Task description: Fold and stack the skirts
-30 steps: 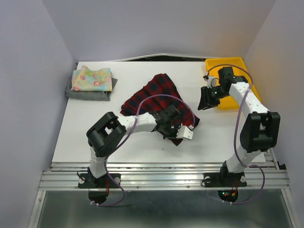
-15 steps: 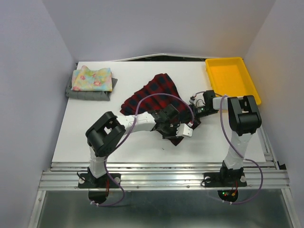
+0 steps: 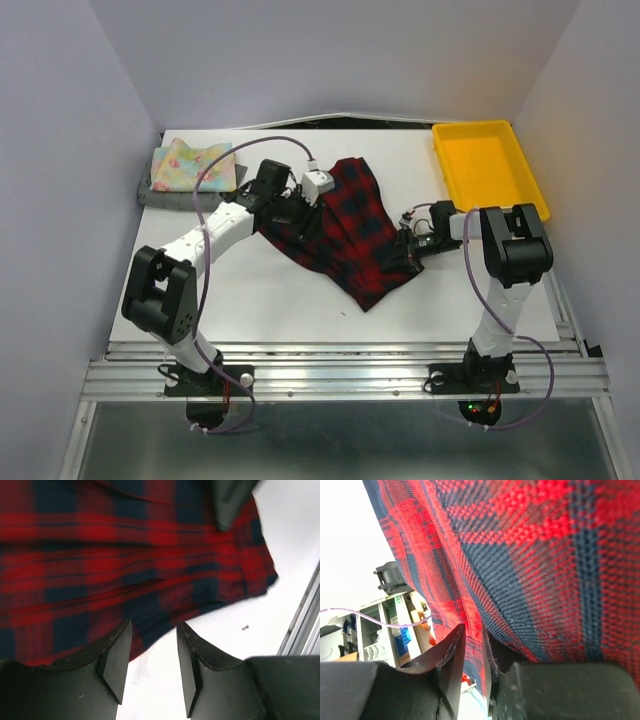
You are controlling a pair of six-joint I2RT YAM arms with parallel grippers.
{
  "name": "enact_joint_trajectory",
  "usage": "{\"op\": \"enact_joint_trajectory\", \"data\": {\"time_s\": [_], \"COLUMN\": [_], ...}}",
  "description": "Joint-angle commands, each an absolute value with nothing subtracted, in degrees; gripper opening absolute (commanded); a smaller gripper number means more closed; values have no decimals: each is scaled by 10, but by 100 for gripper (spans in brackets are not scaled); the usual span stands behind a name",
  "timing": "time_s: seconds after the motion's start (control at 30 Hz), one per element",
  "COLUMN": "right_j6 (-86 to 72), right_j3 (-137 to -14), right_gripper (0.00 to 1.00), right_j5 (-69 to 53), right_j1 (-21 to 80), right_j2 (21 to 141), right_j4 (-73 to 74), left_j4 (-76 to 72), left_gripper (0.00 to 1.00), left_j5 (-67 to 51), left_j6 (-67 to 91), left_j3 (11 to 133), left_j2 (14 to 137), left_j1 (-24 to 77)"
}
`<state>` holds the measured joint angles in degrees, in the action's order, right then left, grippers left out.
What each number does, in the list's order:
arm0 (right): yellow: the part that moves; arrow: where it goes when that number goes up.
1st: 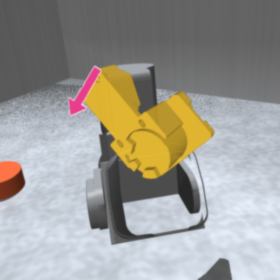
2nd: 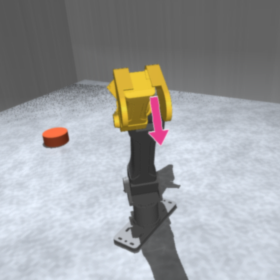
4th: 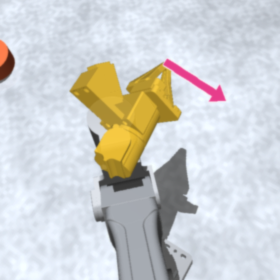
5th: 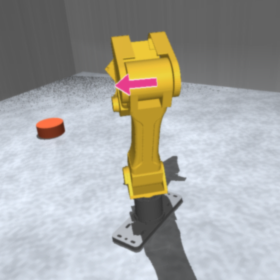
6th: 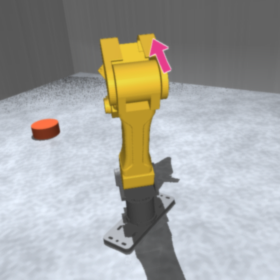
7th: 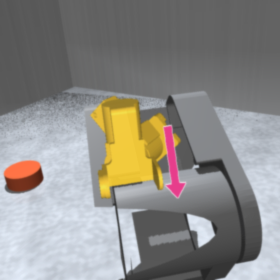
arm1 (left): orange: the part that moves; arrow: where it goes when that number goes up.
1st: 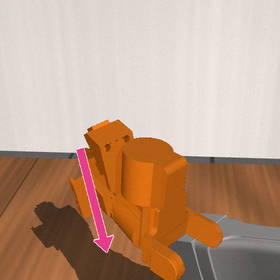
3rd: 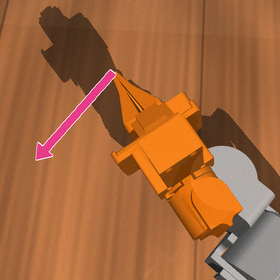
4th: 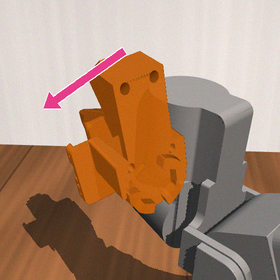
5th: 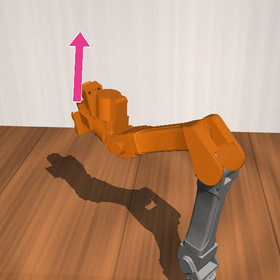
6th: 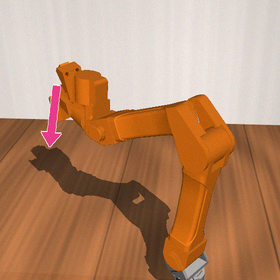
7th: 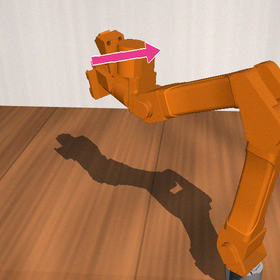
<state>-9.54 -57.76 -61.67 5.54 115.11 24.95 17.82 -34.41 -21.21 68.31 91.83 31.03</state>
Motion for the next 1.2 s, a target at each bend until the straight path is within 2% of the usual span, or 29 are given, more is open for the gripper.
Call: {"op": "enact_joint_trajectory", "data": {"time_s": [0.0, 0.1, 0.2, 0.33, 0.47, 0.53, 0.63, 0.73, 0.9, 1.07, 1.1, 1.13, 1.17], "right_j6": [-83, -76, -63, -28, -9, -6, -23, -42, -56, -69, -82, -82, -78], "right_j3": [-535, -519, -515, -518, -517, -522, -551, -590, -681, -685, -670, -660, -650], "right_gripper": [27, 29, 30, 37, 42, 46, 48, 51, 55, 64, 66, 71, 72], "right_j5": [-532, -524, -509, -527, -547, -562, -585, -614, -615, -555, -504, -474, -451], "right_j1": [56, 56, 56, 56, 73, 99, 147, 163, 158, 116, 103, 98, 91], "right_j2": [1144, 1142, 1134, 1134, 1131, 1129, 1122, 1116, 1053, 971, 944, 931, 918], "right_j4": [228, 231, 243, 281, 307, 317, 323, 328, 377, 419, 436, 442, 450], "left_j4": [121, 109, 141, 183, 218, 245, 277, 289, 293, 205, 167, 150, 134], "left_gripper": [51, 49, 44, 41, 41, 41, 45, 49, 57, 60, 61, 67, 68], "left_j5": [-386, -375, -366, -334, -315, -301, -308, -340, -320, -176, -158, -127, -106], "left_j6": [-63, -24, -37, -69, -90, -107, -166, -237, -343, -403, -403, -402, -399], "left_j3": [661, 661, 686, 743, 865, 983, 1056, 1064, 945, 734, 670, 639, 613], "left_j2": [941, 1010, 1064, 1144, 1247, 1289, 1303, 1259, 1077, 851, 824, 802, 763], "left_j1": [259, 205, 186, 179, 165, 156, 155, 157, 191, 297, 345, 369, 394]}}
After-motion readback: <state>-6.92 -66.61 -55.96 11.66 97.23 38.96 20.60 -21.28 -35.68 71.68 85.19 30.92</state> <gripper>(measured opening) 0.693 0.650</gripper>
